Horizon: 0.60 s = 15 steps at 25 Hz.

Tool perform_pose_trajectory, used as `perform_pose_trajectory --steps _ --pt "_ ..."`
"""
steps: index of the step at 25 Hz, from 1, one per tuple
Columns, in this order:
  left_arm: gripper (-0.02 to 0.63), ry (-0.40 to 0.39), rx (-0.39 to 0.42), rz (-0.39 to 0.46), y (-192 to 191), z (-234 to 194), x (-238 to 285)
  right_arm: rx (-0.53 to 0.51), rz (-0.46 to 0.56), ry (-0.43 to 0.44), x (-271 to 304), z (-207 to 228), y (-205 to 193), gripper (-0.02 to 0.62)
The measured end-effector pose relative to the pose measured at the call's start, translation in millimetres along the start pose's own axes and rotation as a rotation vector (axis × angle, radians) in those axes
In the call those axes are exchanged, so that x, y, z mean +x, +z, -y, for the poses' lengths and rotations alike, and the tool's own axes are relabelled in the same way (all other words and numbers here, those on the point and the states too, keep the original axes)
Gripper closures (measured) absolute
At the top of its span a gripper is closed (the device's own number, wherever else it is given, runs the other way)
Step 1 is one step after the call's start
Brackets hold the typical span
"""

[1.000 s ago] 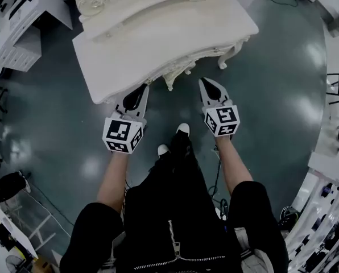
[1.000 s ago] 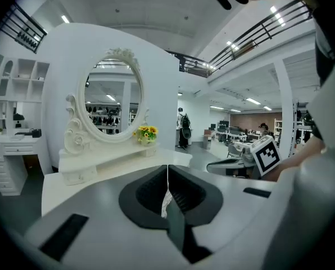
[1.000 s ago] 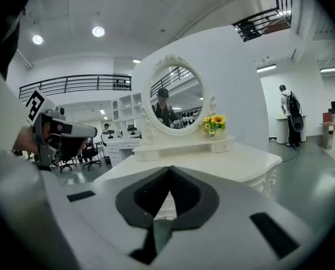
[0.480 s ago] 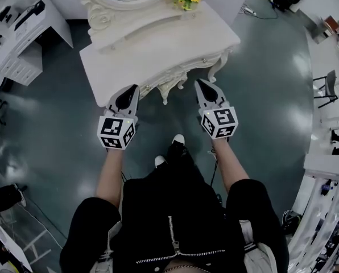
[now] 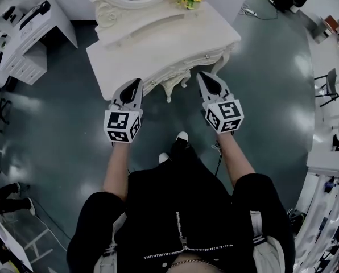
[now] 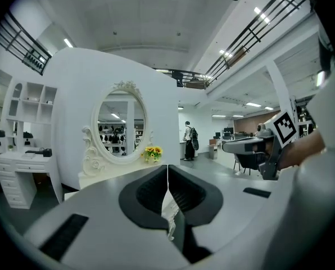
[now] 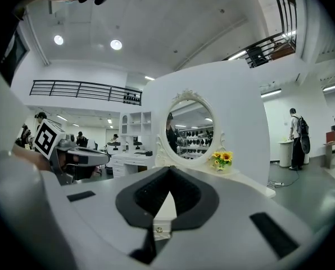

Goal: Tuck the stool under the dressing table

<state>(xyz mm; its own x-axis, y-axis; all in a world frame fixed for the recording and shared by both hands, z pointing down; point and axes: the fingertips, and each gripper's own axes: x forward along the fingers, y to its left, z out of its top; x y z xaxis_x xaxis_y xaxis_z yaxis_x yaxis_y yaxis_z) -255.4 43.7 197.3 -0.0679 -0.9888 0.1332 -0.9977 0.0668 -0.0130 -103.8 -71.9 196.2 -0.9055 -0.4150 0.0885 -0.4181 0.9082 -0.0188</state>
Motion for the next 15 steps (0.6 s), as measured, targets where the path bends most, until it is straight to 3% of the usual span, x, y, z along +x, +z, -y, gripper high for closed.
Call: perform_pose_trajectory --steps 15 --pt "0.583 -0.026 -0.023 -0.004 -6.6 4.2 -10.6 -0.012 0.002 -0.022 -14.3 -6.5 -1.0 0.591"
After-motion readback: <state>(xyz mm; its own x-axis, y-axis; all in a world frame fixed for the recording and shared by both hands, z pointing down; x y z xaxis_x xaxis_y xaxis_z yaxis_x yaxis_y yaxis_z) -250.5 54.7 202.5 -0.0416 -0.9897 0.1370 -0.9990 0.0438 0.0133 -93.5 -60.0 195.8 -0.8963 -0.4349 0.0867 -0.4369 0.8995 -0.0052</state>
